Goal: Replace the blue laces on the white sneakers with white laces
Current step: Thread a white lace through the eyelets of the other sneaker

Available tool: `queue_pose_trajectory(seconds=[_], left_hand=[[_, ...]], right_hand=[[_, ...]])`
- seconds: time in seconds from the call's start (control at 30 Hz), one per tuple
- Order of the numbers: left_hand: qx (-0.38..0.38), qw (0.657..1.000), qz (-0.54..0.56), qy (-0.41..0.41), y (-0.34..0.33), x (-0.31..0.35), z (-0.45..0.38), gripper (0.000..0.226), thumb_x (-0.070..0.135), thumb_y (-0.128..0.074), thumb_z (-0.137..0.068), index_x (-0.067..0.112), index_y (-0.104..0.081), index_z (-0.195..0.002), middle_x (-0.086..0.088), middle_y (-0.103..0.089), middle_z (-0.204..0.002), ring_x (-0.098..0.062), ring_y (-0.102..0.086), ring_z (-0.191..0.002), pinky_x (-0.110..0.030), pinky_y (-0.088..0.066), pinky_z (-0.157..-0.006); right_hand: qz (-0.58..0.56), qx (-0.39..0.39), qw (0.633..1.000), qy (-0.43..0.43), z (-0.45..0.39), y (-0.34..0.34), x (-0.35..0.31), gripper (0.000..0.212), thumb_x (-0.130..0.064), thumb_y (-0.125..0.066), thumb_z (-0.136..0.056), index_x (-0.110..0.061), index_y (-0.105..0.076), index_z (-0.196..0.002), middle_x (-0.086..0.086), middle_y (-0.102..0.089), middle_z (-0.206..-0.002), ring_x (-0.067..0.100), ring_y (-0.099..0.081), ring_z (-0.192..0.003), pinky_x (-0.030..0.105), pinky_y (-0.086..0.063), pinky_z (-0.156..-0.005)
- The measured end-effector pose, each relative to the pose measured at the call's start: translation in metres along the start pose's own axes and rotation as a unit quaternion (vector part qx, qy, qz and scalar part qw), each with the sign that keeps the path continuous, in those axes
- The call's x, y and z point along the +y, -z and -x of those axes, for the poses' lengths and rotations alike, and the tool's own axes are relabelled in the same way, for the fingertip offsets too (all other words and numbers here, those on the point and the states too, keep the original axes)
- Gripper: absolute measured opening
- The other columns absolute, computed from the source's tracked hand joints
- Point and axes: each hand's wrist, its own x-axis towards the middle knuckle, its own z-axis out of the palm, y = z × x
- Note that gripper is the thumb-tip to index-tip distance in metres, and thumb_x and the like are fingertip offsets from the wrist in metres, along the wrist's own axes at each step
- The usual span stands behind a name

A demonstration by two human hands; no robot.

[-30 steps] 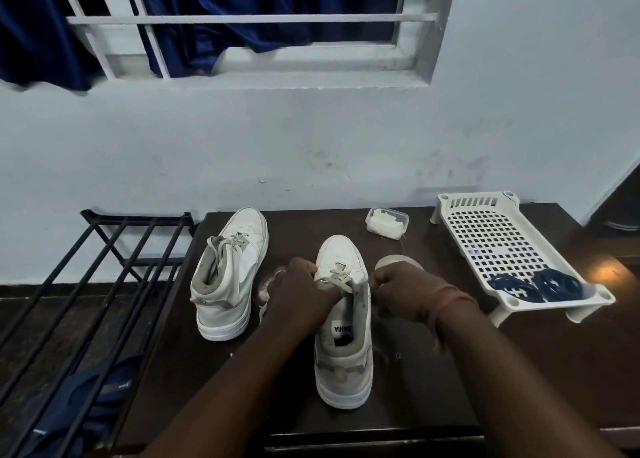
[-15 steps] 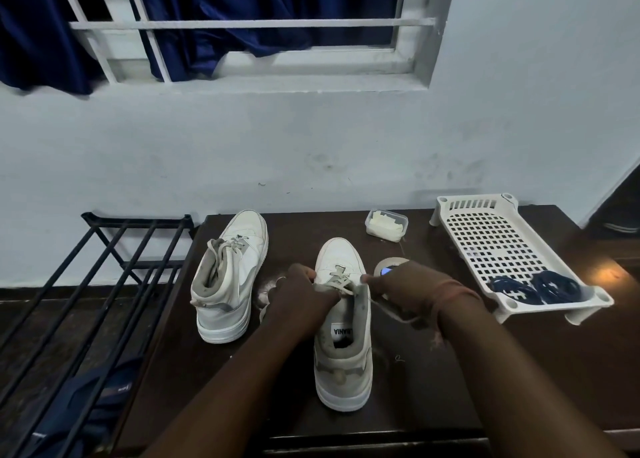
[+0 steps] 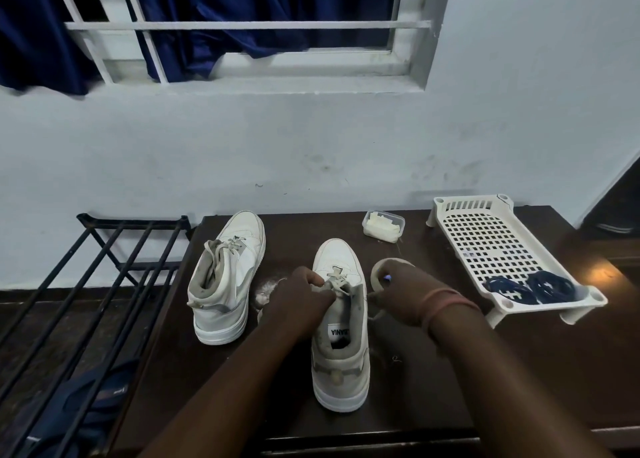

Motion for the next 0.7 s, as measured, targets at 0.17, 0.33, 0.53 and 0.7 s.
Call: queue_pose_trajectory(seconds=[0.17, 0.33, 0.53, 0.7], left_hand=[[0.004, 1.0, 0.004, -0.005, -0.001, 0.0, 0.001, 0.034, 0.057, -0.057, -0.064, 0.03, -0.061, -0.084, 0.01, -0.067, -0.094, -0.014, -0.063, -0.095, -0.039, -0.052, -0.09], [0.0, 1.0, -0.024, -0.012, 0.001, 0.001, 0.001, 0.025, 0.052, -0.06, -0.068, 0.029, -0.06, -0.079, 0.008, -0.068, -0.089, -0.013, -0.064, -0.087, -0.03, -0.049, -0.078], [-0.069, 0.992, -0.107, -0.022, 0.014, 0.009, 0.004, 0.055, 0.062, -0.042, -0.097, 0.017, -0.062, -0.073, -0.001, -0.069, -0.088, -0.024, -0.061, -0.091, -0.03, -0.039, -0.076], [-0.096, 0.974, 0.187, 0.083, 0.02, 0.001, 0.002, 0.07, 0.077, -0.038, -0.09, 0.022, -0.076, -0.067, -0.006, -0.073, -0.09, -0.023, -0.067, -0.083, -0.032, -0.048, -0.084]], right_hand=[[-0.036, -0.039, 0.997, 0.052, 0.004, -0.006, -0.008, 0.016, -0.014, -0.055, -0.09, -0.02, -0.06, -0.076, -0.003, -0.059, -0.082, 0.016, -0.057, -0.082, 0.024, -0.044, -0.071], [0.118, -0.024, 0.992, -0.022, -0.003, 0.006, 0.004, 0.028, -0.021, -0.049, -0.092, -0.013, -0.065, -0.115, 0.012, -0.065, -0.115, 0.029, -0.061, -0.104, 0.028, -0.046, -0.083], [0.09, -0.077, 0.993, 0.0, -0.003, -0.001, 0.005, 0.023, -0.035, -0.053, -0.095, -0.015, -0.062, -0.098, 0.007, -0.066, -0.109, 0.023, -0.059, -0.098, 0.027, -0.043, -0.083], [0.066, -0.059, 0.994, 0.07, 0.002, -0.005, 0.002, 0.03, -0.039, -0.045, -0.1, -0.018, -0.06, -0.085, 0.001, -0.061, -0.094, 0.02, -0.054, -0.094, 0.026, -0.039, -0.08]])
